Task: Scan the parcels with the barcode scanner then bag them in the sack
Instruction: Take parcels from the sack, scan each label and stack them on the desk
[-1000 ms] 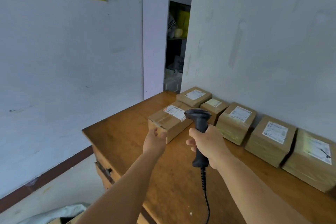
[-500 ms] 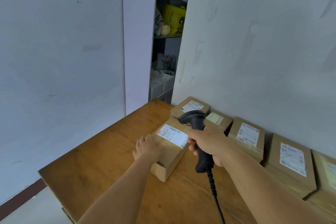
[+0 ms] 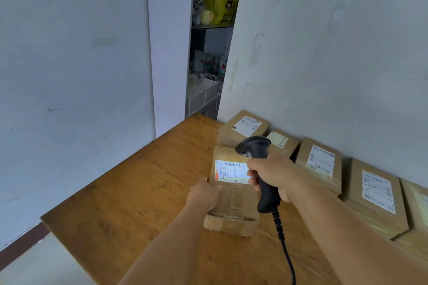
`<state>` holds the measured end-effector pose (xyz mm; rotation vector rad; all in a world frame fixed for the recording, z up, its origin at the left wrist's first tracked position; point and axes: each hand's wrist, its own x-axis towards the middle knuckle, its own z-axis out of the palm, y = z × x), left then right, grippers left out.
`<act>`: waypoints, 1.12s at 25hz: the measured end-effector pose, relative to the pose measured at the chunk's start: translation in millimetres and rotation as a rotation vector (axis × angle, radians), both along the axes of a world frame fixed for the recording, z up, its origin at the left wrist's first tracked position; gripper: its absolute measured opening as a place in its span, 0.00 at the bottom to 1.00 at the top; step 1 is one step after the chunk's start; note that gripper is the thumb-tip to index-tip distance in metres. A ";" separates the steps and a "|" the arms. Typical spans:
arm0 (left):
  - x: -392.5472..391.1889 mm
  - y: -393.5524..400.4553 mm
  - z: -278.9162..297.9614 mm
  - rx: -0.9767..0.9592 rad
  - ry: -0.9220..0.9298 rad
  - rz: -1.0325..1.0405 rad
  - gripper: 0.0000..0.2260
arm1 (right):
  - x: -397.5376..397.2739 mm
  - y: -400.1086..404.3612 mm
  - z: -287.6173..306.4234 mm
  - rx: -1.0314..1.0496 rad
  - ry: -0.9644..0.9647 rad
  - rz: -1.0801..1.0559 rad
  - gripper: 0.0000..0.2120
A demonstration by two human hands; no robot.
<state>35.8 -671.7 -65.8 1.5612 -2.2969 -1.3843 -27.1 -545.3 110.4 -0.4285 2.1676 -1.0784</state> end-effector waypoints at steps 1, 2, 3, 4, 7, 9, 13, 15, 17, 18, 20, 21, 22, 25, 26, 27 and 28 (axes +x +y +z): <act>0.1 -0.5 -1.2 0.007 0.002 0.000 0.27 | 0.3 1.3 0.8 0.003 -0.004 -0.004 0.03; -0.2 -0.3 -2.1 0.011 0.004 -0.003 0.26 | 1.2 3.0 1.8 -0.001 -0.014 -0.011 0.02; -0.8 0.1 -3.6 0.011 0.001 -0.006 0.25 | 2.5 4.7 2.9 -0.007 -0.024 -0.014 0.01; -1.0 0.1 -4.9 0.006 -0.001 -0.006 0.24 | 3.9 6.0 4.0 -0.014 -0.030 -0.012 0.01; -2.6 -0.9 -8.0 -0.004 0.000 -0.011 0.23 | 7.8 8.7 8.0 -0.023 -0.032 -0.005 0.00; -3.3 -1.4 -10.2 -0.003 -0.002 -0.019 0.24 | 10.1 9.5 9.8 -0.030 -0.035 -0.007 0.01; -3.7 -1.7 -13.6 0.001 0.006 -0.017 0.24 | 14.5 10.9 11.6 -0.031 -0.053 -0.015 0.01; -4.4 -1.7 -14.5 -0.015 0.004 -0.020 0.23 | 15.9 11.0 11.5 -0.026 -0.054 -0.016 0.01; -5.2 -1.3 -15.8 -0.016 0.005 -0.021 0.24 | 16.0 10.5 10.1 -0.017 -0.048 -0.012 0.02; -5.4 -1.5 -17.0 -0.012 0.011 -0.019 0.24 | 16.0 9.8 9.0 -0.013 -0.047 -0.011 0.03; -5.7 -1.8 -19.1 0.004 0.024 -0.009 0.24 | 16.7 8.7 7.2 -0.011 -0.044 -0.009 0.03; -6.0 -2.3 -20.2 0.010 0.026 -0.005 0.25 | 16.9 8.2 6.6 -0.011 -0.042 -0.009 0.03; -5.8 -2.4 -20.6 0.016 0.026 -0.002 0.25 | 17.3 7.7 6.2 -0.009 -0.040 -0.008 0.03; -5.1 -0.7 -20.3 0.016 0.023 -0.001 0.25 | 18.1 7.3 6.6 0.001 -0.033 0.007 0.05; -4.9 -0.5 -20.2 0.014 0.024 -0.003 0.25 | 18.7 7.5 7.0 0.004 -0.034 0.015 0.06; -4.8 -0.4 -20.5 0.019 0.029 0.001 0.25 | 19.5 8.0 7.5 0.006 -0.035 0.023 0.05; -4.7 -0.5 -20.7 0.026 0.033 0.010 0.25 | 20.3 8.6 7.8 0.009 -0.034 0.029 0.05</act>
